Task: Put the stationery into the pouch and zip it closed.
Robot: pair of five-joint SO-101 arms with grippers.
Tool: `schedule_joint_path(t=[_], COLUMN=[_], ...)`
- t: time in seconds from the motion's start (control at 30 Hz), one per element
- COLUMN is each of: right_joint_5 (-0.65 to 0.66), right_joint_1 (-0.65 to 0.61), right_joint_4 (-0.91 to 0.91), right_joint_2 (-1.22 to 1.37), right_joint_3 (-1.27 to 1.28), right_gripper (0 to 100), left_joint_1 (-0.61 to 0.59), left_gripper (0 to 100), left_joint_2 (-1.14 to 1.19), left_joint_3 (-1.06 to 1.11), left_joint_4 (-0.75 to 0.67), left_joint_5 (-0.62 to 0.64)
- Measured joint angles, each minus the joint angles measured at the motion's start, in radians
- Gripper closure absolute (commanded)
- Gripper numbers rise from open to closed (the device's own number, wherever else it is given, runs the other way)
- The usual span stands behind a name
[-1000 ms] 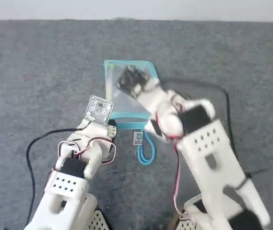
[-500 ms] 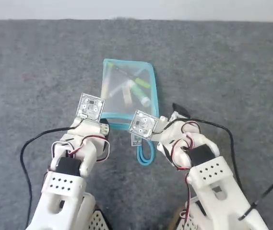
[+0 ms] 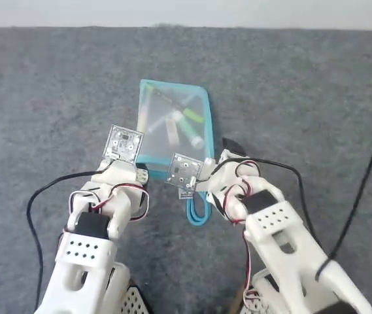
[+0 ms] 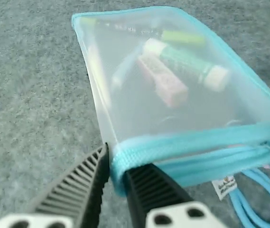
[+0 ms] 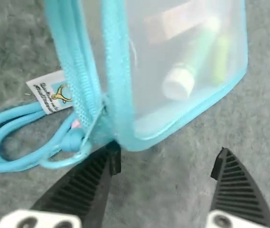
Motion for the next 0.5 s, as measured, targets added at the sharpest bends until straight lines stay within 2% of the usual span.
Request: schedule_joint_path(t=[0.17, 0.3, 0.5], right_joint_5=[0.015, 0.086, 0.094], right_joint_1=[-0.003, -0.008, -0.008], right_joint_4=[-0.003, 0.012, 0.002], right_joint_2=[0.057, 0.054, -0.06], right_joint_3=[-0.018, 0.031, 0.083], right_gripper=[69.0, 69.0, 69.0], left_joint_1=[0.0, -0.003, -0.003], left_gripper=[99, 99, 99], left_joint_2=[0.0, 0.0, 0.0], left_joint_3=[0.0, -0.002, -0.002], left_joint_4=[0.002, 0.002, 0.002], left_joint_5=[0.0, 0.003, 0.0])
